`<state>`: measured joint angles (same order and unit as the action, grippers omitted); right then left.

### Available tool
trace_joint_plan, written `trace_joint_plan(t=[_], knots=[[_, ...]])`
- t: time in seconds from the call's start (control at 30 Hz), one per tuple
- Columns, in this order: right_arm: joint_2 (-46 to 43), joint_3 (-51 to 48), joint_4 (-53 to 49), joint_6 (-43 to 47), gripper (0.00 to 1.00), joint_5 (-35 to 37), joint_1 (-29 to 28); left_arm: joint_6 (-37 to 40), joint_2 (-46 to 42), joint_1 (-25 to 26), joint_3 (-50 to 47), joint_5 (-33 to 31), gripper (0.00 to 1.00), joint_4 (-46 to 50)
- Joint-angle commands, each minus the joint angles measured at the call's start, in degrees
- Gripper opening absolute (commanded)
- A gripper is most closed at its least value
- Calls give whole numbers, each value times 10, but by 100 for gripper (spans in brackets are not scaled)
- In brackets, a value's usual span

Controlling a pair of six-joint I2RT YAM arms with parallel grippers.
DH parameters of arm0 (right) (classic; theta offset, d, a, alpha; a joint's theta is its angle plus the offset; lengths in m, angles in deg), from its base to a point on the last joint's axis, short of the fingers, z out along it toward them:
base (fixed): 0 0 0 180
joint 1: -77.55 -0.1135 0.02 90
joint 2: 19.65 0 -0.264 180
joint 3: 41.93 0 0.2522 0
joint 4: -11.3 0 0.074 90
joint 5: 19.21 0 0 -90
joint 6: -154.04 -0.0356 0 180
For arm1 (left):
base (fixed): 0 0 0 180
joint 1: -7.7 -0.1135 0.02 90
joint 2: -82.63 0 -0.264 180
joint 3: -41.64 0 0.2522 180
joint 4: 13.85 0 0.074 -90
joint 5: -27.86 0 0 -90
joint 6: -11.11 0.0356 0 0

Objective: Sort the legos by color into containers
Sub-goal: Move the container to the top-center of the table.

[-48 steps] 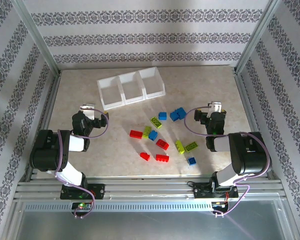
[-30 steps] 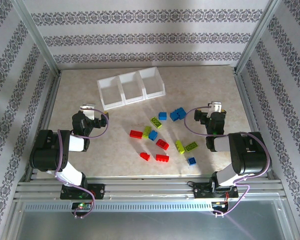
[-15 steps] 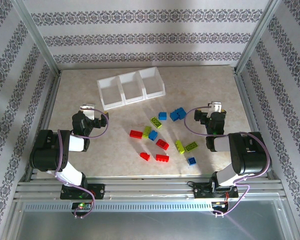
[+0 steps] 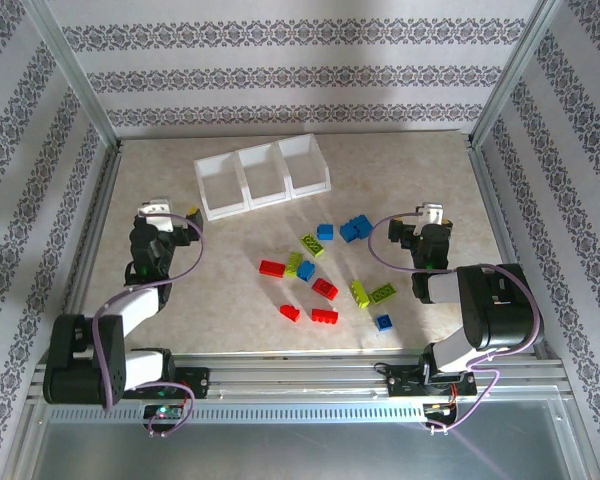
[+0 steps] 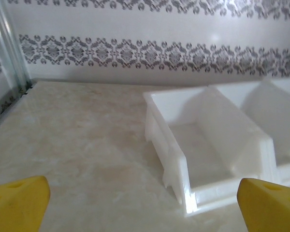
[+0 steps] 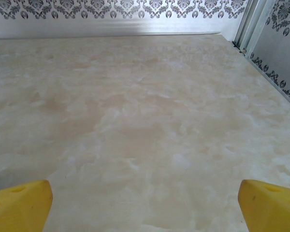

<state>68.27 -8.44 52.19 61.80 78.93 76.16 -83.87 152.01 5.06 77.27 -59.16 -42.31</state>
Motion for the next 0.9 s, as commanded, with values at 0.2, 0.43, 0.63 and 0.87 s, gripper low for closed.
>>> trace_joint_plan(t=[0.2, 0.43, 0.63, 0.87], knots=[[-2, -4, 18, -8, 98, 8, -5, -155, 37, 56, 195, -79, 100, 220], [-35, 23, -44, -12, 98, 20, -5, -160, 189, 140, 372, -136, 100, 315], [-55, 62, -125, -7, 98, 71, -20, -186, 316, 162, 514, -135, 100, 406], [-124, 114, -278, -44, 98, 145, -25, -189, 423, 170, 644, -135, 100, 507]])
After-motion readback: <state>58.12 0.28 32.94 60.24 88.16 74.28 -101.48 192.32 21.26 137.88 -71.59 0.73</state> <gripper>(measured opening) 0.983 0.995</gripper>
